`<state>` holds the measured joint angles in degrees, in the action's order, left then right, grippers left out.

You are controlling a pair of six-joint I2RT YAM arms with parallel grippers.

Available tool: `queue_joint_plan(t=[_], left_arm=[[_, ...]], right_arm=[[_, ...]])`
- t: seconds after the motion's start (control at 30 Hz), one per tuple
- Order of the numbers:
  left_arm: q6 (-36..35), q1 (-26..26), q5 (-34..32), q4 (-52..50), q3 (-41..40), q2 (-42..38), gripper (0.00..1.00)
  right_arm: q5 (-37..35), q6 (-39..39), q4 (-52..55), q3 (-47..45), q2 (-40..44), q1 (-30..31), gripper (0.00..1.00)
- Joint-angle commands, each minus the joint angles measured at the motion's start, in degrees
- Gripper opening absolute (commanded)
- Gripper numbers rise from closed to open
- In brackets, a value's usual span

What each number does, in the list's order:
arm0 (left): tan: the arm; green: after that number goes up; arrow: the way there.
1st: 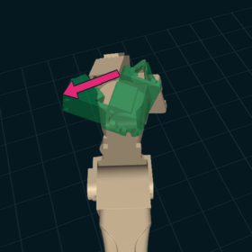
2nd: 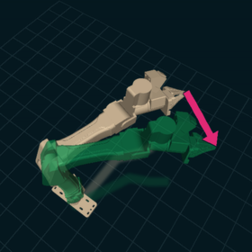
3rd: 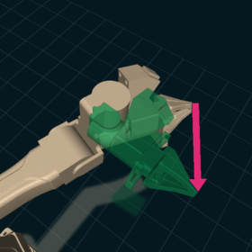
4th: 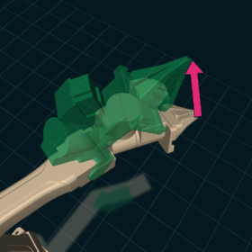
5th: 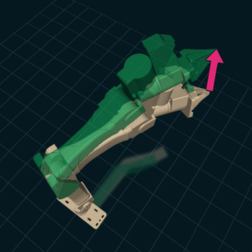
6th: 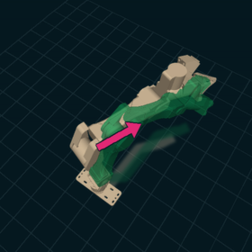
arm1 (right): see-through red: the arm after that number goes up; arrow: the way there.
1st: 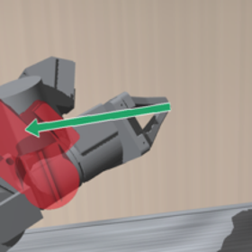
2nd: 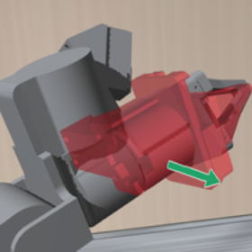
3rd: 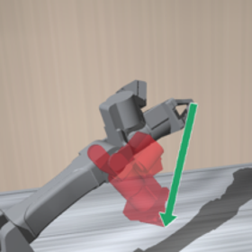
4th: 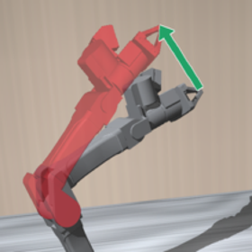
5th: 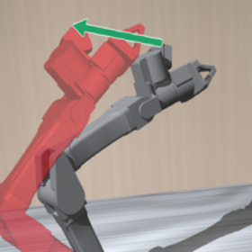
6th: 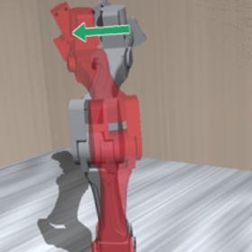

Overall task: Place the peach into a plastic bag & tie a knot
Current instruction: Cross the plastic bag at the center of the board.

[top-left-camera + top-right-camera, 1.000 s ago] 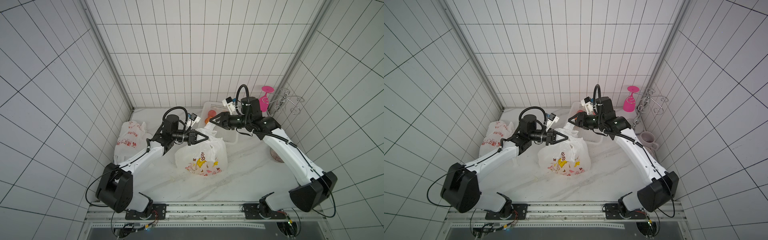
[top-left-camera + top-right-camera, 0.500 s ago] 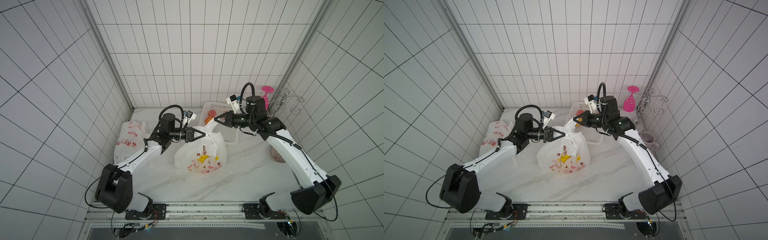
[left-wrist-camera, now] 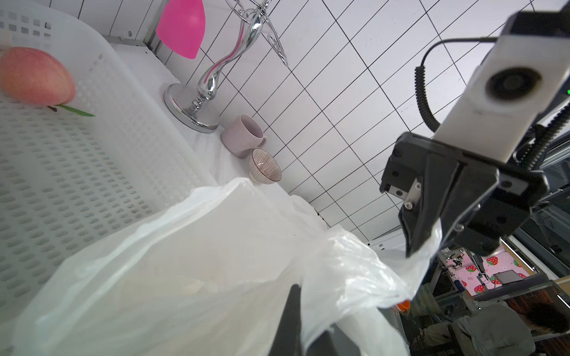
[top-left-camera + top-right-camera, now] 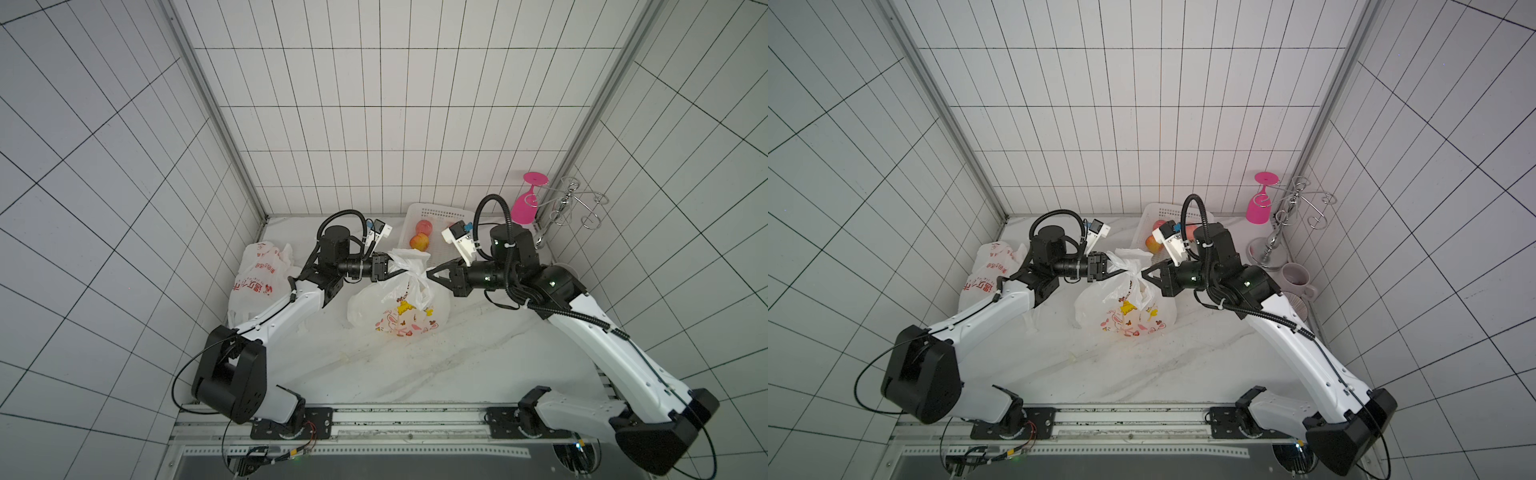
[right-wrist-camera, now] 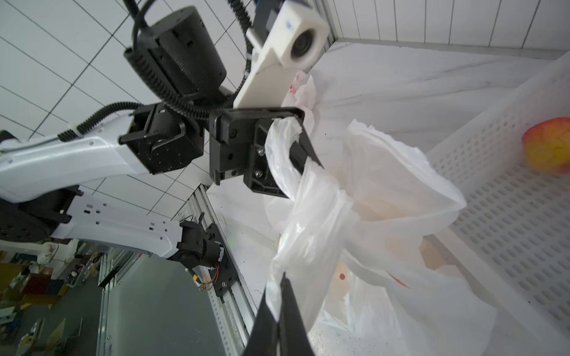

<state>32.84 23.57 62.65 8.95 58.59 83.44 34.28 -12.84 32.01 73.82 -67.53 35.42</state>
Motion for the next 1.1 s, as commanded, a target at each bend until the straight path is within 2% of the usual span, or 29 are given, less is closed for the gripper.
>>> queue_joint_plan(t=[0.0,0.13,0.23,0.4,0.5,0.6,0.73,0.93,1.07], left_arm=[[1.1,-0.2,-0.2,1.4,1.0,0.5,0.05],[0.4,-0.2,0.1,0.3,1.1,-0.1,0.05],[-0.2,-0.1,0.5,-0.5,1.3,-0.4,0.05],[-2.4,0.0,0.7,-2.6,1.5,-0.4,0.05],[-7.6,-0.1,0.4,-7.1,1.6,-1.1,0.09],[-13.3,-0.3,-0.7,-11.5,0.9,-2.2,0.16],[-14.9,-0.9,-1.3,-9.8,-1.3,-3.7,0.27],[-18.1,-0.9,-1.2,-9.8,-2.8,-5.0,0.46],[-20.3,0.0,-3.7,-9.6,-4.5,-6.0,0.62]], right_arm=[[-4.1,7.6,0.3,-4.7,0.4,2.6,0.0],[-8.2,9.8,0.8,-7.9,-1.2,2.7,0.0],[-11.1,9.0,-2.6,-10.4,-2.5,2.7,0.0],[-11.7,7.6,-7.5,-10.8,-4.3,2.2,0.0],[-10.4,7.0,-9.0,-11.3,-4.7,0.7,0.0],[-7.6,5.3,-11.1,-12.2,-4.5,-1.3,0.0],[-4.3,3.3,-13.8,-13.1,-4.6,-2.3,0.0],[-3.4,2.3,-14.8,-13.1,-5.1,-2.3,0.0],[-2.4,1.8,-15.4,-13.3,-5.9,-2.3,0.0]])
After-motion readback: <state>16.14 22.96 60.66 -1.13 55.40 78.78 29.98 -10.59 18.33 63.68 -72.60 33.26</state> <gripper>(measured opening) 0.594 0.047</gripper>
